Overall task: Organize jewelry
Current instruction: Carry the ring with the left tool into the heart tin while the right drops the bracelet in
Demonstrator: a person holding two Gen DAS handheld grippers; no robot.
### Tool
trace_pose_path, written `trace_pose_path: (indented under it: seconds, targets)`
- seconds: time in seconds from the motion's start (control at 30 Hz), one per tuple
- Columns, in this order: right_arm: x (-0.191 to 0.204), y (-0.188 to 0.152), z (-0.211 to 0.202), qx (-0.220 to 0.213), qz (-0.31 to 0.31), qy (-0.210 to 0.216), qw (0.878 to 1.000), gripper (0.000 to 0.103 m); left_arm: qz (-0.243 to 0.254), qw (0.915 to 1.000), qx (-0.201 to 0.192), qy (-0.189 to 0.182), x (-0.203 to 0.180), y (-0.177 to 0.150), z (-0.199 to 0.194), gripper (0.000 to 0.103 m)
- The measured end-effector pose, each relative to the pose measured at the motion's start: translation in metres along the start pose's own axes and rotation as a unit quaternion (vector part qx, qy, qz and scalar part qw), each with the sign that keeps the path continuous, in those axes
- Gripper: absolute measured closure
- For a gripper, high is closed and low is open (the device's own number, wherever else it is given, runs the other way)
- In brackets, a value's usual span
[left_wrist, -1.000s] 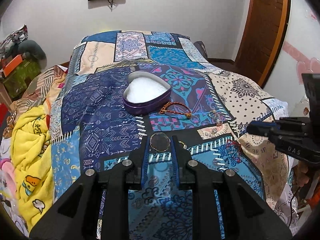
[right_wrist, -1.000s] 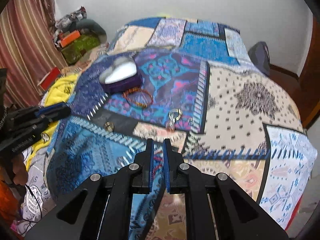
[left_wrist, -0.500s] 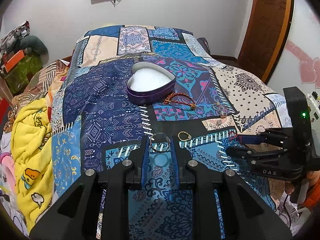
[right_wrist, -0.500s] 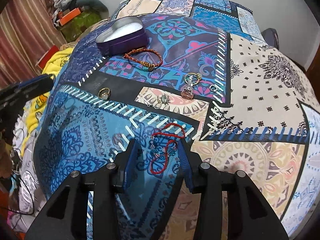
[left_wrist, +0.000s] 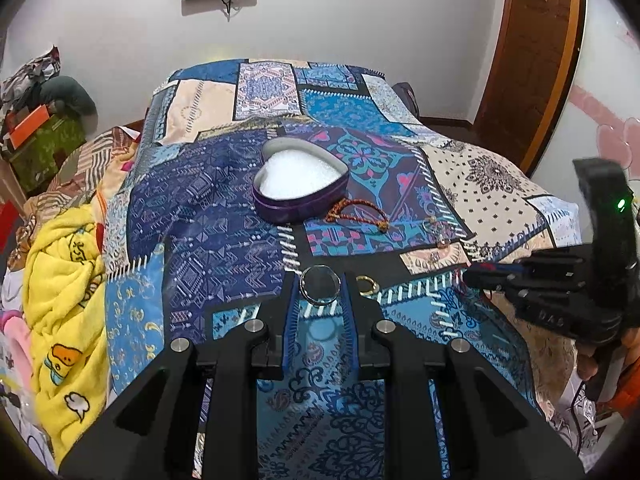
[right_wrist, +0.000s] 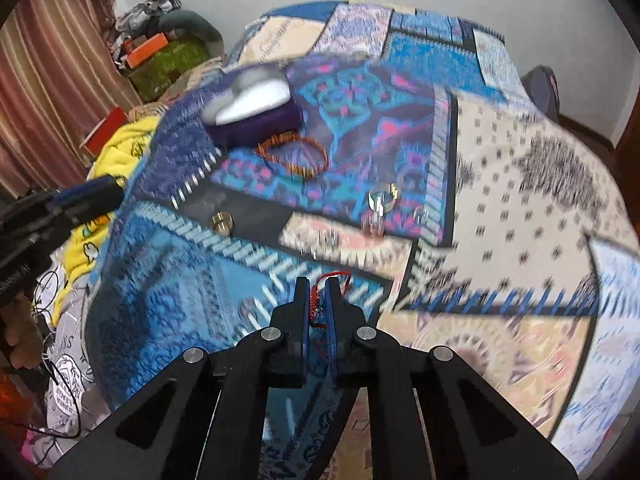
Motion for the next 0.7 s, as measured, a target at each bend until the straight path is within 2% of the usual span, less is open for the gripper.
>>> trace_pose_path:
  seconds: [0.23, 0.5, 0.7]
  targets:
    - [0.002, 0.042, -0.020, -0.043, -0.020, -0.005, 0.999, 0.096, -0.001, 0.9998, -0.022, 0.004, 0.007, 0.022, -0.003, 0.083]
    - [0.018, 0.098, -0.034, -0.092, -0.061, -0.011, 0.994, 0.096, 0.001, 0.9985, -0.052, 0.016, 0.025, 0.062, -0.002, 0.083]
    - [0.034, 0.139, -0.039, -0.118, -0.084, 0.000, 0.989, 0.096, 0.001, 0.9985, -0.053, 0.012, 0.037, 0.087, 0.016, 0.083]
Point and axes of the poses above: each gripper's, at about its wrist camera, not at the fingertips, and z roughly the way its jaws point, x to its left, y to its top, the point moved 8 cm from there along z, roughly the way its jaws point, and after that the axes turned 6 degrees about x, right-handed, at the moved point
